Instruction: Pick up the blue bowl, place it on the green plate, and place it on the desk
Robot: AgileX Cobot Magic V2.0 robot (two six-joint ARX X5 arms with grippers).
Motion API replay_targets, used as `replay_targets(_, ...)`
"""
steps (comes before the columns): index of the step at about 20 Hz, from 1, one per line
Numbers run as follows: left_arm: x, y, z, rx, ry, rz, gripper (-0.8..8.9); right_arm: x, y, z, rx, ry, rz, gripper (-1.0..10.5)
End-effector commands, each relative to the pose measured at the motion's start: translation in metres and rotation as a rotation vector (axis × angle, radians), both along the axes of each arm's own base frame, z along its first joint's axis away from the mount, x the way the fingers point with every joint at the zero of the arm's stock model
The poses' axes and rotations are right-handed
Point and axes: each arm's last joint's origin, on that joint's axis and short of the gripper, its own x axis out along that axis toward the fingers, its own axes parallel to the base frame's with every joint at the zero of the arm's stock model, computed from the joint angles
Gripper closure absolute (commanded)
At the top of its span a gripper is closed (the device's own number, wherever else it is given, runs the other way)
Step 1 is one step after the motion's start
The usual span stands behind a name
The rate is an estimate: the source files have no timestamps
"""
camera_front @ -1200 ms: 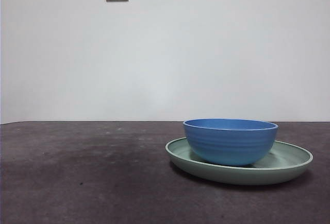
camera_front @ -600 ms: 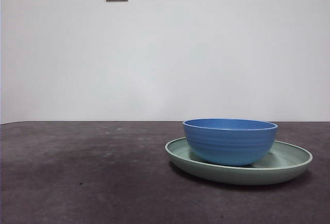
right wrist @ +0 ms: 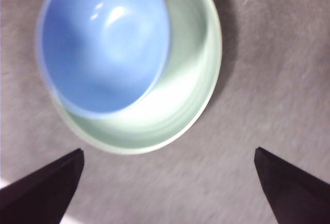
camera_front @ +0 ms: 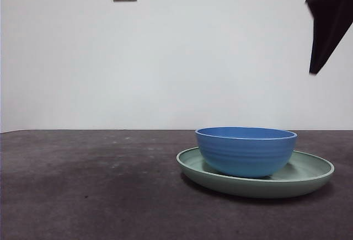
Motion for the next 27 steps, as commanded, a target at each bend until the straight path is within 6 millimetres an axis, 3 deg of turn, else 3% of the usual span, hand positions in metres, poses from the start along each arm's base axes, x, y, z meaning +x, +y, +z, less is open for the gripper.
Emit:
replay_targets(1, 0.0, -0.001, 0.003, -0.009, -0.016, -0.014, 1.26, 0.015, 0.002, -0.01, -0.029, 0.005, 0.01, 3.0)
replay_targets(5, 0.0, -0.001, 0.003, -0.009, -0.016, -0.014, 1.26, 0.034, 0.003, -0.035, -0.081, 0.06, 0.024, 3.1)
replay_targets(8, 0.0, -0.001, 0.003, -0.009, -0.016, -0.014, 1.26, 0.045, 0.004, -0.05, -0.096, 0.078, 0.023, 4.3)
replay_targets(11, 0.0, -0.001, 0.003, -0.009, -0.016, -0.014, 1.26, 0.056, 0.008, -0.06, -0.08, 0.051, 0.03, 4.5)
replay_targets(15, 0.0, -0.001, 0.003, -0.009, -0.016, -0.014, 1.26, 0.068, 0.009, -0.076, -0.078, 0.052, 0.026, 5.7)
replay_targets(22, 0.0, -0.001, 0.003, -0.008, -0.015, -0.013, 1.26, 0.075, 0.011, -0.091, -0.038, 0.082, 0.027, 6.5)
replay_targets(25, 0.001, -0.002, 0.003, -0.008, -0.015, -0.014, 1.26, 0.077, 0.014, -0.097, -0.003, 0.103, 0.044, 7.3)
replay_targets(27, 0.001, -0.002, 0.003, -0.008, -0.015, -0.014, 1.26, 0.077, 0.015, -0.098, -0.005, 0.103, 0.047, 8.5)
